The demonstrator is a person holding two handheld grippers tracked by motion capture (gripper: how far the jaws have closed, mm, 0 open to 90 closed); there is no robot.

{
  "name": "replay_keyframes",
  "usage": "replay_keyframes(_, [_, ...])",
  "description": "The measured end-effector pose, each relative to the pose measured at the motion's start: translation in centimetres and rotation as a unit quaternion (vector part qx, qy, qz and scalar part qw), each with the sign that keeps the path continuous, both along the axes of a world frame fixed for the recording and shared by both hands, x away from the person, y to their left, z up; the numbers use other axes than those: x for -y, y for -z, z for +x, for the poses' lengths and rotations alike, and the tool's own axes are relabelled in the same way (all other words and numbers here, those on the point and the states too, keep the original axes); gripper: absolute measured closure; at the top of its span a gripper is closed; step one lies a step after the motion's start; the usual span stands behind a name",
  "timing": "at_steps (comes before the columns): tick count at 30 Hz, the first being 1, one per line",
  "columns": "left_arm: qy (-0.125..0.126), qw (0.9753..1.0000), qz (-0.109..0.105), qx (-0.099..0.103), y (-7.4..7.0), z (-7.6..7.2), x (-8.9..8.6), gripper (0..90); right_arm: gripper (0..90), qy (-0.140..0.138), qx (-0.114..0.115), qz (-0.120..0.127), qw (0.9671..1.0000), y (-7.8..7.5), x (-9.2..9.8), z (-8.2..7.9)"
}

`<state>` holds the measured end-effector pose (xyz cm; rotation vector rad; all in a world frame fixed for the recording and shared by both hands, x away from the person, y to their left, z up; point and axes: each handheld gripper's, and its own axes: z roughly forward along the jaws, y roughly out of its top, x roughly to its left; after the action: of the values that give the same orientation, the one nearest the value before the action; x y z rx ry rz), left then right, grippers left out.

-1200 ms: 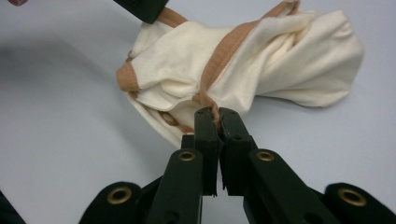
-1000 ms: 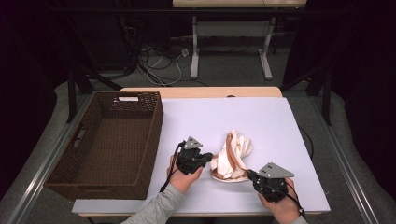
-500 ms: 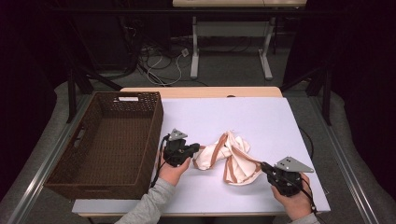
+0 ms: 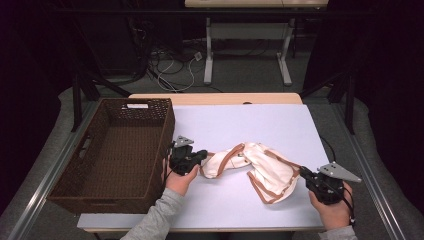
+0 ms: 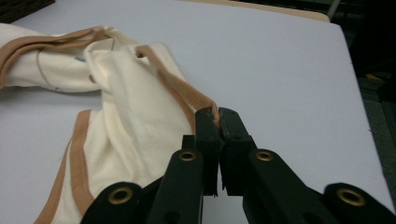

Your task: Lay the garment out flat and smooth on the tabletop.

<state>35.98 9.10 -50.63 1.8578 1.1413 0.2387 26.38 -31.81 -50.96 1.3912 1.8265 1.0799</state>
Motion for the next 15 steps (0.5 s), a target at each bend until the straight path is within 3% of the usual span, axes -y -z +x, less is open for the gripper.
replay_keyframes(10, [-0.012,0.9999,0.004,0.004,0.0,0.1,-0.3,87.7,87.2,0.033,-0.007,0.012,0.9994,0.4,2.2,0.5])
replay_keyframes(15, [-0.010,0.9999,0.007,0.002,0.3,0.2,-0.1,87.5,87.2,0.029,-0.019,0.012,0.9993,0.7,2.4,0.7])
